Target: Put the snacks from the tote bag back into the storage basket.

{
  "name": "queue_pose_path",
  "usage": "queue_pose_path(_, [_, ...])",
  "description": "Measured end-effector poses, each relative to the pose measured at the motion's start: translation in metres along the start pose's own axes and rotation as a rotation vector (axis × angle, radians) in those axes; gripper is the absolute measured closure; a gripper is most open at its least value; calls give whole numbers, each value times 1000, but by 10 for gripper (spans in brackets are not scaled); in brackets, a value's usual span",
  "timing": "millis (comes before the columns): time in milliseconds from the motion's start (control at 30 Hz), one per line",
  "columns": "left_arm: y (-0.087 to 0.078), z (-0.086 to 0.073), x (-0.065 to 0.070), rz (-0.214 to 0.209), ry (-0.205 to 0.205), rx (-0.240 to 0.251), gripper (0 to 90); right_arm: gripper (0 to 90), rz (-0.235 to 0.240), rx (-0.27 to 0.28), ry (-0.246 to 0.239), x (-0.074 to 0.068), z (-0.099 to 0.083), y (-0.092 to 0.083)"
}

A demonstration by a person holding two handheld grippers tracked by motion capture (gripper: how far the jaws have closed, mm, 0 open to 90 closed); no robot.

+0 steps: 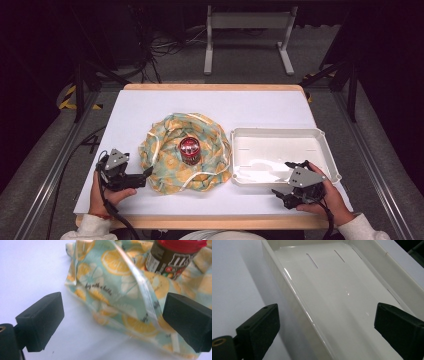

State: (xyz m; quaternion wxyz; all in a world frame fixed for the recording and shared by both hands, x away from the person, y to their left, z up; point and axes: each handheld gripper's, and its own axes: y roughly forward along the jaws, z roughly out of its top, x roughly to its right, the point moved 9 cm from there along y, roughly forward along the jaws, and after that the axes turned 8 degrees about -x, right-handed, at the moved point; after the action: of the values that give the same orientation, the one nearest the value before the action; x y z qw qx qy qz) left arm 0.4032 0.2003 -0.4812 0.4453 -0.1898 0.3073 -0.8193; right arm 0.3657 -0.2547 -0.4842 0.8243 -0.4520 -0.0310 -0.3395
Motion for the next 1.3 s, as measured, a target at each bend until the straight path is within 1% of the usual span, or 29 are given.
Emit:
queue_pose_path(33, [0, -1, 0, -11, 5, 8, 48, 70, 0, -1, -1, 1, -1, 0])
queue_pose_path(100, [1, -3, 2, -11, 48, -7, 53, 69, -3, -4, -5, 1, -2, 0])
queue_pose_path(167, [3, -1, 10, -26, 76, 13, 71, 69, -4, 2, -1, 1, -1, -2])
queue_pose_path(200, [4, -2, 12, -38, 73, -1, 70, 69, -8, 3, 2, 1, 0, -2])
queue_pose_path(233, [4, -2, 12, -38, 73, -1, 67, 69, -8, 3, 2, 1, 0, -2])
queue_pose_path(267, [7, -3, 13, -42, 67, -16, 67, 69, -15, 6, -6, 1, 1, -2])
queue_pose_path(333, [9, -4, 14, -47, 42, -37, 70, 69, -5, -5, -4, 0, 0, 0])
queue_pose_path(367, [9, -3, 15, -54, 35, -35, 73, 69, -8, -7, -5, 0, 1, 0])
queue_pose_path(400, [8, -3, 15, -50, 23, -42, 77, 69, -8, -4, -5, 0, 1, 0])
queue_pose_path(433, [7, -2, 14, -32, 11, -52, 79, 69, -7, -1, -7, 0, 2, 0])
queue_pose_path(467, [6, 1, 15, -38, -5, -50, 81, 69, -4, -5, -6, 0, 1, 1])
queue_pose_path(500, [4, 3, 17, -53, -20, -46, 83, 69, -2, -6, 1, 0, 1, 2])
queue_pose_path(533, [2, 5, 18, -48, -30, -51, 81, 69, 1, -9, 0, 0, 0, 2])
queue_pose_path(567, [1, 7, 19, -45, -31, -50, 82, 69, 1, -10, -1, 1, 0, 2])
queue_pose_path(633, [-3, 12, 24, -56, -22, -32, 77, 69, 5, -10, -2, 0, -1, 2])
queue_pose_path(667, [-5, 15, 27, -61, -10, -33, 77, 69, 7, -10, -1, 0, -1, 2])
queue_pose_path(733, [-6, 17, 30, -58, -2, -34, 75, 68, 4, -12, -3, -1, -1, 2])
queue_pose_path(767, [-7, 21, 34, -60, 10, -27, 75, 68, 6, -13, -6, -1, -1, 2])
queue_pose_path(800, [-7, 21, 34, -60, 10, -27, 76, 68, 6, -13, -6, -1, -1, 2])
queue_pose_path(833, [-8, 24, 36, -50, 27, -30, 76, 68, 6, -13, -4, -1, 0, 3])
queue_pose_path(933, [-8, 27, 38, -51, 34, -31, 88, 68, 5, -13, -6, -1, 0, 3])
queue_pose_path(967, [-7, 29, 42, -56, 46, -43, 88, 68, 7, -16, -11, -2, 0, 3])
queue_pose_path(1000, [-7, 29, 42, -56, 46, -43, 88, 68, 7, -16, -11, -2, 0, 3])
queue_pose_path(1033, [-7, 31, 46, -78, 46, -49, 88, 68, 7, -17, -12, -2, 0, 3])
queue_pose_path(1067, [-7, 34, 48, -78, 61, -54, 88, 68, 8, -17, -10, -2, 0, 4])
queue_pose_path(1100, [-7, 37, 50, -78, 63, -57, 88, 68, 9, -17, -10, -2, 0, 4])
queue_pose_path(1200, [-6, 44, 56, -60, 53, -95, 94, 68, 13, -21, -17, -4, -1, 5])
queue_pose_path(1233, [-5, 46, 60, -67, 54, -104, 97, 68, 10, -21, -15, -4, -1, 5])
queue_pose_path(1300, [-3, 51, 68, -78, 80, -120, 97, 68, 9, -21, -15, -3, -1, 5])
